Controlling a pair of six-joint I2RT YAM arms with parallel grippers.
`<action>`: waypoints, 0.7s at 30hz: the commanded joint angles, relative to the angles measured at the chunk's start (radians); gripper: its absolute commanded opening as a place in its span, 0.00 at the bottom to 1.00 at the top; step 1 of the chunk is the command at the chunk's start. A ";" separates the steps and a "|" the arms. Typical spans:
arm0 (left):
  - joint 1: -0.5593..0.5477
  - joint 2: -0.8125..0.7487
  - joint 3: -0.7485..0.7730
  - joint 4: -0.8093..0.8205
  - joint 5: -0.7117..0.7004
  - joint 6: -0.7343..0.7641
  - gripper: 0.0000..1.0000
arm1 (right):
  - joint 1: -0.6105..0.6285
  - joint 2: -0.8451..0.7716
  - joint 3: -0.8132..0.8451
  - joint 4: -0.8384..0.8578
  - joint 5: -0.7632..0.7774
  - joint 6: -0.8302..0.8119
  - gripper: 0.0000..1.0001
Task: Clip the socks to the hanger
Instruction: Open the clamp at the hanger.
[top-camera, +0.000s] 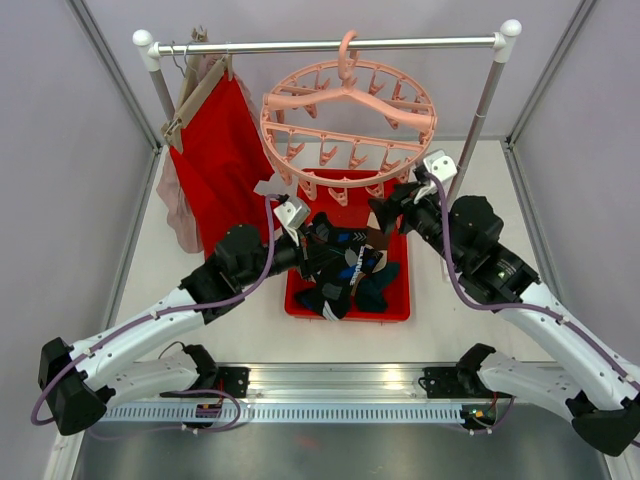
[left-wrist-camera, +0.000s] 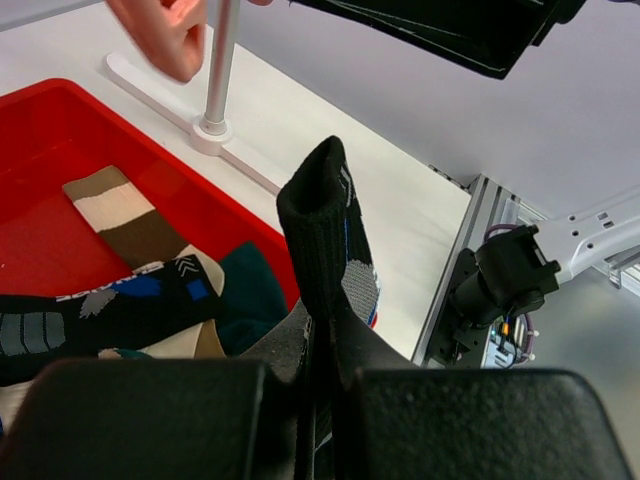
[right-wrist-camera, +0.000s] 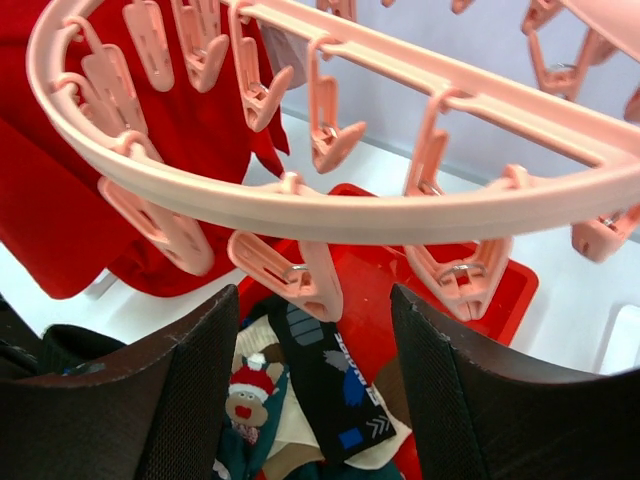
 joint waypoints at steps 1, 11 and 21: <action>-0.004 -0.010 -0.003 0.005 -0.014 0.028 0.02 | 0.054 0.013 -0.008 0.087 0.119 -0.042 0.68; -0.004 -0.010 -0.001 0.005 -0.008 0.032 0.02 | 0.149 0.073 -0.013 0.203 0.295 -0.094 0.69; -0.004 -0.008 0.000 0.000 -0.008 0.036 0.02 | 0.177 0.126 0.023 0.246 0.381 -0.116 0.68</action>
